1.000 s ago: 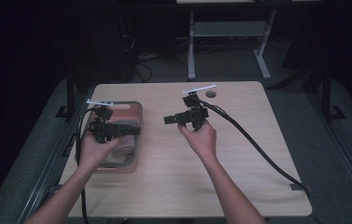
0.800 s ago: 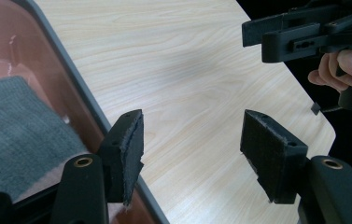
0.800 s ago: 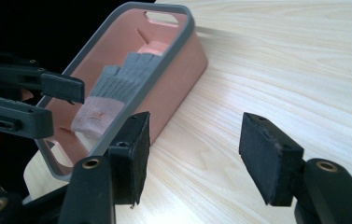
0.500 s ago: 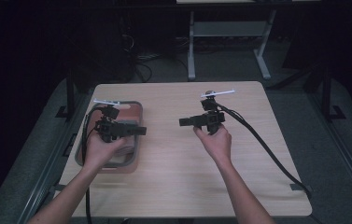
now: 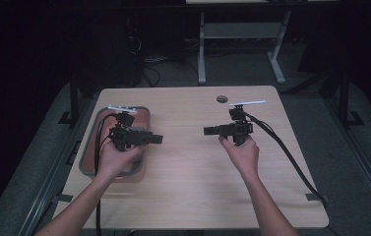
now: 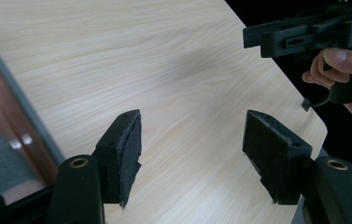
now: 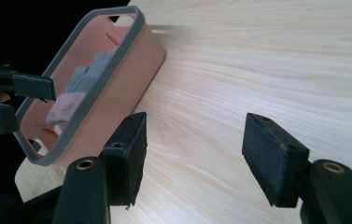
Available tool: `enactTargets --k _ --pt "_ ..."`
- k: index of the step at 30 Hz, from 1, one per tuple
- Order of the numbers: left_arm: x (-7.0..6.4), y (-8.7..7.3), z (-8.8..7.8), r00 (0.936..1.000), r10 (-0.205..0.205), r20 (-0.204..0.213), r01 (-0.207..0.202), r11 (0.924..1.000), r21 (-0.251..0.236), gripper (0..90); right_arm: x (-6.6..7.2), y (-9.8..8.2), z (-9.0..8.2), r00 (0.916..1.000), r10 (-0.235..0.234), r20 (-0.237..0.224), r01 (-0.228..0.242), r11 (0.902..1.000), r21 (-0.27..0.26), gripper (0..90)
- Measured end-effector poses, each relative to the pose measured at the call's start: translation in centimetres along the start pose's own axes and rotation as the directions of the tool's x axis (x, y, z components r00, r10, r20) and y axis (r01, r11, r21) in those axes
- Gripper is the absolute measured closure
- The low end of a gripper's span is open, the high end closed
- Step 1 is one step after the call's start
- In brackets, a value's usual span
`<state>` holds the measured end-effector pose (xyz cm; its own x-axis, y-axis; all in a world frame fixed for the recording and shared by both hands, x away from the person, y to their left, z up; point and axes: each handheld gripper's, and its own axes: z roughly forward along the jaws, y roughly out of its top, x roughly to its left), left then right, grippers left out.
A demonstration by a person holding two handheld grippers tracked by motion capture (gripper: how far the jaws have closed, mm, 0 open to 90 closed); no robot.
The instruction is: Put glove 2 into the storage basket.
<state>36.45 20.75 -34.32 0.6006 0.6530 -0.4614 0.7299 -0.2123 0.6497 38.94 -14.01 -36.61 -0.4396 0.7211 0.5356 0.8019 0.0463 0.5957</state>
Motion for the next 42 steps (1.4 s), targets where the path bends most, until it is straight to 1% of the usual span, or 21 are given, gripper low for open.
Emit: enactTargets --k 3,4,5,14,15,16,17,19,20,21,25,26,29,32,36,40,41,42 --pt "-0.5 0.0 0.5 1.0 0.003 0.005 -0.003 1.0 -0.003 35.5 -0.5 -0.4 -0.5 1.0 0.008 0.001 -0.008 1.0 0.0 39.3" --pt "-0.6 0.1 0.7 0.9999 0.01 0.008 -0.01 1.0 -0.001 35.4 -0.7 -0.5 -0.6 1.0 0.007 0.004 -0.007 1.0 0.0 39.2" --pt "-0.8 0.1 0.9 0.9999 0.007 0.014 -0.007 1.0 0.0 34.9 -0.8 -0.6 -0.8 0.9999 0.007 0.01 -0.007 1.0 0.0 39.0" --pt "-2.4 -0.1 2.7 0.9984 0.038 0.043 -0.038 0.9992 0.011 31.5 -2.5 -1.8 -2.4 0.9992 0.032 0.024 -0.032 0.9994 -0.013 37.9" --pt "-2.5 -0.2 2.8 0.9985 0.032 0.045 -0.032 0.9995 0.006 31.3 -2.9 -2.0 -2.7 0.9989 0.039 0.024 -0.039 0.9991 -0.015 37.7" --pt "-2.6 -0.2 2.9 0.9983 0.034 0.047 -0.035 0.9994 0.006 31.0 -3.1 -2.1 -2.9 0.9985 0.047 0.026 -0.047 0.9988 -0.014 37.7" --pt "-2.6 -0.2 3.0 0.9984 0.032 0.046 -0.032 0.9995 0.002 30.8 -3.4 -2.2 -3.1 0.9986 0.043 0.031 -0.042 0.9989 -0.019 37.4" --pt "-2.7 -0.3 3.3 0.9986 0.03 0.043 -0.03 0.9995 -0.003 29.4 -3.7 -2.5 -3.5 0.9977 0.062 0.028 -0.061 0.9978 -0.025 37.4" --pt "-2.7 -0.4 3.4 0.9987 0.033 0.04 -0.033 0.9995 0.001 29.3 -3.9 -2.7 -3.6 0.998 0.057 0.027 -0.056 0.9978 -0.034 37.4" --pt "-2.8 -0.5 3.5 0.9987 0.032 0.039 -0.033 0.9995 0.005 28.9 -4.0 -2.8 -3.8 0.9977 0.062 0.028 -0.061 0.9975 -0.035 37.4" --pt "-3.1 -0.7 4.0 0.9984 0.035 0.044 -0.035 0.9994 -0.001 28.3 -4.8 -3.4 -4.5 0.9966 0.073 0.038 -0.071 0.9965 -0.044 37.4" --pt "-3.1 -0.7 4.1 0.998 0.041 0.048 -0.041 0.9992 0.003 28.3 -5.0 -3.6 -4.6 0.9963 0.075 0.04 -0.074 0.9963 -0.045 37.4" --pt "-3.5 -0.9 4.6 0.9969 0.041 0.068 -0.041 0.9991 0.0 28.1 -5.6 -4.0 -5.2 0.9956 0.084 0.043 -0.082 0.9955 -0.047 37.3" --pt "-3.9 -1.0 5.1 0.9962 0.043 0.075 -0.044 0.999 0.007 27.8 -6.2 -4.5 -5.6 0.9937 0.103 0.045 -0.101 0.9939 -0.044 36.8" --pt "-4.3 -1.2 5.7 0.9951 0.053 0.083 -0.054 0.9985 0.013 27.6 -6.8 -5.1 -6.1 0.9939 0.099 0.049 -0.096 0.9943 -0.047 36.3" --pt "-4.7 -1.5 6.3 0.994 0.061 0.091 -0.062 0.998 0.012 27.5 -7.6 -5.8 -6.6 0.9918 0.118 0.05 -0.115 0.992 -0.051 35.9" --pt "-4.8 -1.6 6.4 0.9941 0.057 0.093 -0.058 0.9983 0.01 27.5 -7.8 -6.0 -6.7 0.9908 0.126 0.05 -0.123 0.9911 -0.051 35.9" --pt "-4.8 -1.8 6.5 0.993 0.058 0.103 -0.059 0.9983 0.005 27.5 -8.0 -6.2 -6.8 0.9905 0.128 0.051 -0.125 0.9907 -0.053 35.9"
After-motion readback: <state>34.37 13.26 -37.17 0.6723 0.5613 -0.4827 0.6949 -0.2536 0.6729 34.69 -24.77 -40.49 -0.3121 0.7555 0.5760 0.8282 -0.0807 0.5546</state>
